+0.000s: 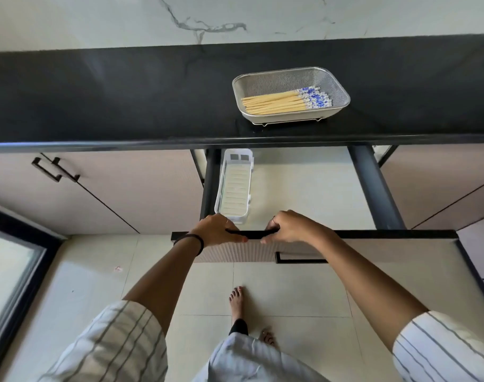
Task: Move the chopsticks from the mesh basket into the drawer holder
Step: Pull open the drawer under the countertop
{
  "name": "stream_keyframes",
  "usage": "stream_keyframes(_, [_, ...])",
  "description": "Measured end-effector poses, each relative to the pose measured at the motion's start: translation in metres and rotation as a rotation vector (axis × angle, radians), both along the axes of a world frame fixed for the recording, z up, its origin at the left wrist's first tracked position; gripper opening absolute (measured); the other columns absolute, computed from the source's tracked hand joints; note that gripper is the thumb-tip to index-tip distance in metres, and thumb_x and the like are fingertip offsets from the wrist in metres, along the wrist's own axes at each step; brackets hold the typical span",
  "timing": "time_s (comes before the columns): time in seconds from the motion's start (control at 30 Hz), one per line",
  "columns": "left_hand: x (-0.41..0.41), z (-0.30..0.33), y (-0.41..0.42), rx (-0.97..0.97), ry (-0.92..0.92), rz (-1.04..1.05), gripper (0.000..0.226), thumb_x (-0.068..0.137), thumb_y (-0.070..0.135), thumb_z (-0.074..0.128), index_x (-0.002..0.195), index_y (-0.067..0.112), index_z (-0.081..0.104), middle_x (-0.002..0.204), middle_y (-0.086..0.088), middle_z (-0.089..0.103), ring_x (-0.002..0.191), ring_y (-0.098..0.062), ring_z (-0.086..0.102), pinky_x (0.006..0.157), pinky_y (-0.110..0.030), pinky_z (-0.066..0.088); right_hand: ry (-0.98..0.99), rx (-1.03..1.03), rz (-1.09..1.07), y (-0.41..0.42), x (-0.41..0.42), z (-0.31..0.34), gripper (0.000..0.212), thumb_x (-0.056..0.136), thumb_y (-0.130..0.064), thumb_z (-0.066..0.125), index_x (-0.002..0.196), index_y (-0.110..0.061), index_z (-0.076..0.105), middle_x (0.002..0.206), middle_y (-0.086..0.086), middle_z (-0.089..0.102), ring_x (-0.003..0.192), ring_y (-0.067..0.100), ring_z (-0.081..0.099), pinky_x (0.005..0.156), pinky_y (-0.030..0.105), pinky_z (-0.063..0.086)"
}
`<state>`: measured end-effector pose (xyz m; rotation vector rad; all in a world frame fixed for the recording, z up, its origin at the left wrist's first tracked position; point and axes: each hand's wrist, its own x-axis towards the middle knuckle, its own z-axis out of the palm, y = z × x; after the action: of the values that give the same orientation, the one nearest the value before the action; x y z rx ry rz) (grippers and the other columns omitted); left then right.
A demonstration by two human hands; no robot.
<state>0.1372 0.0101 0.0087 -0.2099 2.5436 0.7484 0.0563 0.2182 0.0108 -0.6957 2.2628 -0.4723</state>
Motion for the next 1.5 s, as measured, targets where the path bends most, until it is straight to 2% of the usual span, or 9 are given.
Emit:
stream_keyframes(0.2, [0.018,-0.004,0.007,0.028,-0.192,-0.151,0.043,0.074,0.06,0.069,0.104,0.028,0.074,0.092,0.011,0.07,0.088,-0.008,0.061,0.086,-0.024,0.047,-0.244,0.193,0.083,-0.004,0.008,0.007,0.046,0.064,-0.047,0.083,0.1,-0.02,0.074,0.102,-0.005,0.069,0.097,0.012,0.061,0.069,0.02,0.05])
stream_keyframes(0.43, [0.036,-0.008,0.019,0.029,-0.366,-0.27,0.05,0.066,0.064,0.073,0.102,0.03,0.073,0.097,0.011,0.072,0.096,-0.011,0.063,0.086,-0.023,0.042,-0.448,0.369,0.171,-0.012,0.03,0.0,0.048,0.062,-0.038,0.087,0.099,-0.011,0.072,0.108,0.007,0.072,0.099,0.018,0.067,0.063,0.024,0.059])
stream_keyframes(0.67, [0.048,-0.005,0.035,0.049,-0.567,-0.366,0.049,0.064,0.061,0.077,0.102,0.031,0.071,0.096,0.014,0.071,0.098,-0.005,0.062,0.101,-0.03,0.039,-0.612,0.481,0.209,-0.015,0.052,-0.007,0.046,0.066,-0.035,0.085,0.1,-0.008,0.069,0.099,0.01,0.071,0.105,0.024,0.068,0.083,0.037,0.059])
stream_keyframes(0.87, [0.052,-0.004,0.051,0.072,-0.732,-0.383,0.047,0.07,0.05,0.079,0.108,0.025,0.069,0.084,0.015,0.068,0.083,0.0,0.064,0.092,-0.022,0.045,-0.702,0.529,0.259,-0.019,0.065,-0.012,0.041,0.067,-0.032,0.086,0.095,-0.007,0.069,0.092,0.01,0.072,0.104,0.026,0.069,0.081,0.037,0.06])
stream_keyframes(1.07, [0.062,-0.008,0.04,0.19,-0.622,-0.235,0.049,0.072,0.056,0.075,0.108,0.024,0.068,0.088,0.013,0.072,0.085,-0.003,0.068,0.084,-0.025,0.047,-0.733,0.475,0.142,-0.021,0.064,-0.018,0.057,0.078,-0.047,0.073,0.114,-0.003,0.064,0.1,0.013,0.072,0.09,0.022,0.071,0.074,0.035,0.06])
stream_keyframes(1.2, [0.076,-0.032,0.027,-0.201,0.006,-0.066,0.054,0.081,0.045,0.07,0.125,0.017,0.057,0.119,0.001,0.063,0.11,-0.014,0.056,0.096,-0.029,0.043,-0.485,0.224,-0.208,-0.022,0.07,-0.039,0.048,0.093,-0.048,0.051,0.101,-0.001,0.06,0.082,0.015,0.068,0.081,0.028,0.07,0.067,0.032,0.057])
stream_keyframes(1.27, [0.085,-0.042,0.02,-0.417,0.232,-0.084,0.057,0.085,0.041,0.065,0.135,0.019,0.049,0.135,0.003,0.05,0.124,-0.015,0.042,0.101,-0.029,0.033,-0.286,0.179,-0.291,-0.023,0.07,-0.047,0.042,0.093,-0.043,0.048,0.101,-0.002,0.056,0.09,0.016,0.067,0.083,0.029,0.067,0.065,0.031,0.052])
stream_keyframes(1.4, [0.095,-0.06,0.008,-0.531,0.158,-0.201,0.068,0.093,0.045,0.053,0.149,0.017,0.026,0.158,0.001,0.015,0.146,-0.019,0.006,0.117,-0.04,0.008,-0.299,0.047,-0.445,-0.033,0.063,-0.052,0.058,0.091,-0.041,0.048,0.142,-0.016,0.033,0.122,0.005,0.058,0.102,0.021,0.058,0.074,0.029,0.049])
stream_keyframes(1.5, [0.1,-0.068,0.004,-0.535,0.092,-0.202,0.068,0.096,0.048,0.043,0.151,0.017,0.019,0.16,0.001,-0.002,0.146,-0.02,-0.01,0.116,-0.045,-0.008,-0.319,-0.036,-0.458,-0.046,0.057,-0.053,0.057,0.093,-0.025,0.041,0.148,-0.027,0.028,0.074,-0.013,0.046,0.062,0.004,0.041,0.054,0.017,0.033])
